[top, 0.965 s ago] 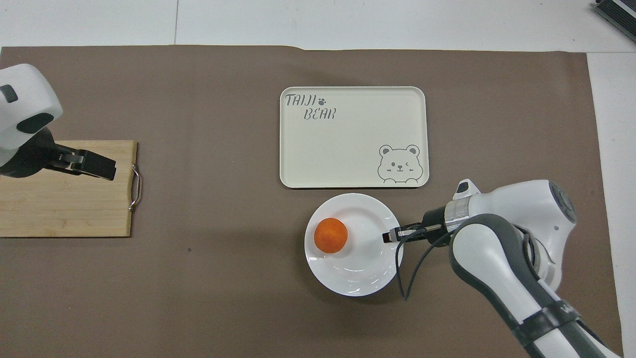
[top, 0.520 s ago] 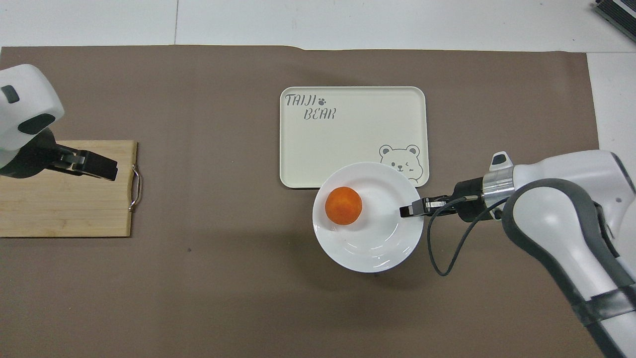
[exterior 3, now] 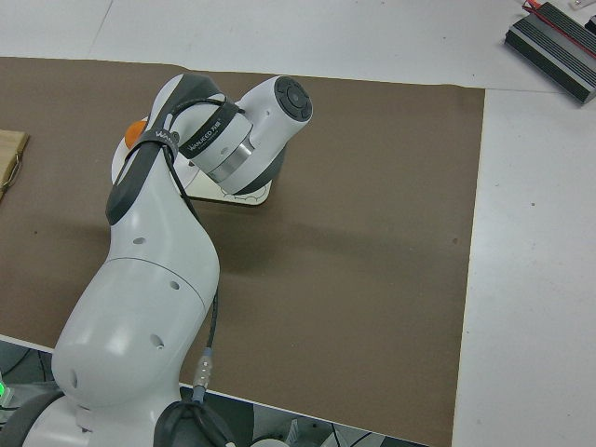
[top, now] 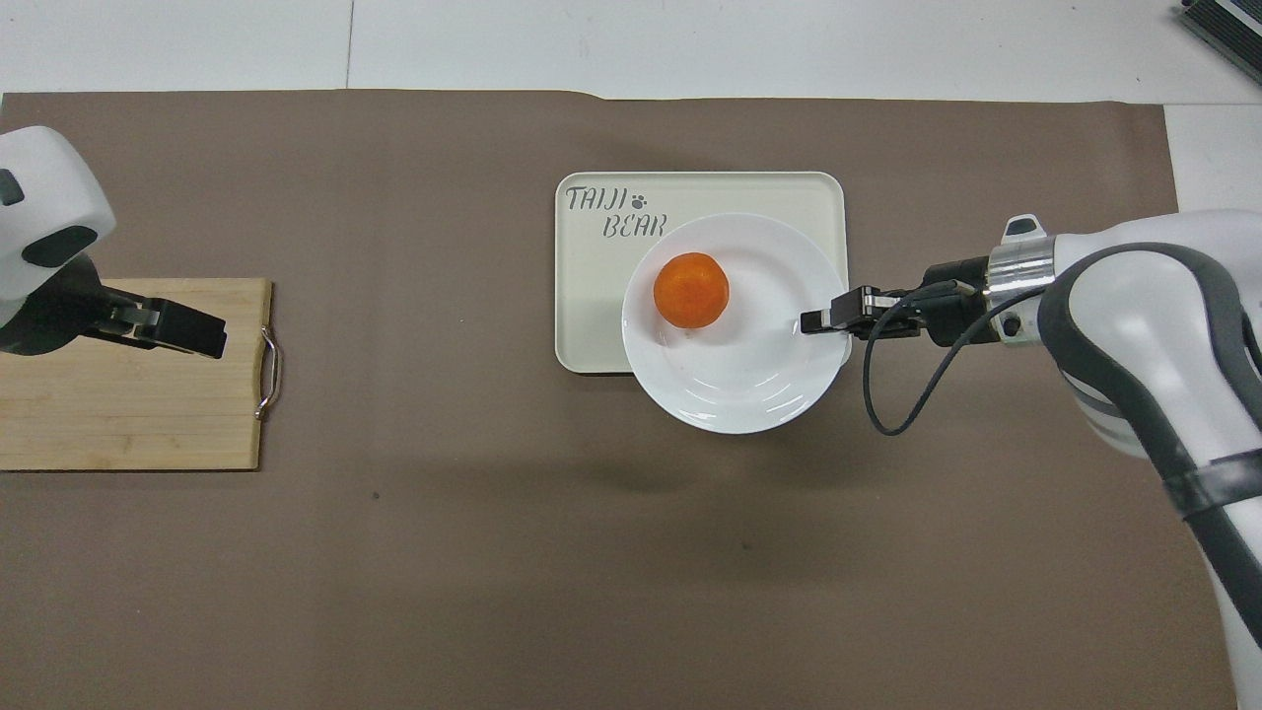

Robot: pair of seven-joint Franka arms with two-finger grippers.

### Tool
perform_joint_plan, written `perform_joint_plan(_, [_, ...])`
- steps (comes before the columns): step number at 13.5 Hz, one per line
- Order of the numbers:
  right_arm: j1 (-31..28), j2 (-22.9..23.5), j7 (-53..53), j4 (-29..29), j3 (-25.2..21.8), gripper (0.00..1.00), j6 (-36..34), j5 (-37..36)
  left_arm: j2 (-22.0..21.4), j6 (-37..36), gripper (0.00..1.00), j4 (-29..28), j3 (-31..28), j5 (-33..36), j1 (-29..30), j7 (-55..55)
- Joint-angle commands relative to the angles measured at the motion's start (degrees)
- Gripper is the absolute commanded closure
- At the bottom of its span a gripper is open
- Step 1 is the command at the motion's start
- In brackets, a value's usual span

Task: Place orange and plate with both arms
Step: 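Slide the plate with the orange onto the bear tray with the right gripper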

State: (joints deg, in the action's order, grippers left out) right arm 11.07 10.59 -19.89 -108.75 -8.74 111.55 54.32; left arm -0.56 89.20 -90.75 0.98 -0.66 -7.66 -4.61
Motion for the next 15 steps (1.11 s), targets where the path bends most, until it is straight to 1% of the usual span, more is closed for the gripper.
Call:
perform_joint_plan(1, [-1.40, 8.98, 2.48, 10.03, 0.30, 1.00, -1.95, 3.15, -1.38, 0.53, 0.00, -1.62, 0.43, -0.84, 1.16, -0.31])
perform_joint_plan(4, [-1.49, 16.54, 4.42, 16.53, 0.39, 1.00, -0.46, 5.26, -1.46, 0.44, 0.00, -1.45, 0.52, -0.75, 0.99, -0.49])
perform_joint_plan(6, [-0.79, 20.07, 4.43, 18.57, 0.83, 1.00, 2.95, 5.53, -1.46, 0.71, 0.00, -1.27, 0.52, -0.75, 1.07, -0.58])
perform_joint_plan(8, [0.09, 22.53, 4.43, 19.62, 1.00, 1.00, 6.04, 5.71, -1.46, 0.80, 0.00, -1.27, 0.52, -0.66, 1.07, -0.58])
perform_joint_plan(9, [0.44, 23.33, 4.43, 20.24, 1.44, 1.00, 6.40, 5.53, -1.46, 0.88, 0.00, -1.18, 0.43, -0.66, 1.16, -0.58])
perform_joint_plan(12, [1.05, 23.60, 3.81, 19.55, 1.44, 1.00, 5.97, 3.70, -1.46, 0.88, 0.00, -1.18, 0.52, -0.66, 1.16, -0.58])
perform_joint_plan(15, [1.67, 22.99, 2.76, 16.48, 1.36, 1.00, 4.48, 2.45, -1.46, 0.88, 0.00, -1.18, 0.52, -0.66, 1.16, -0.58])
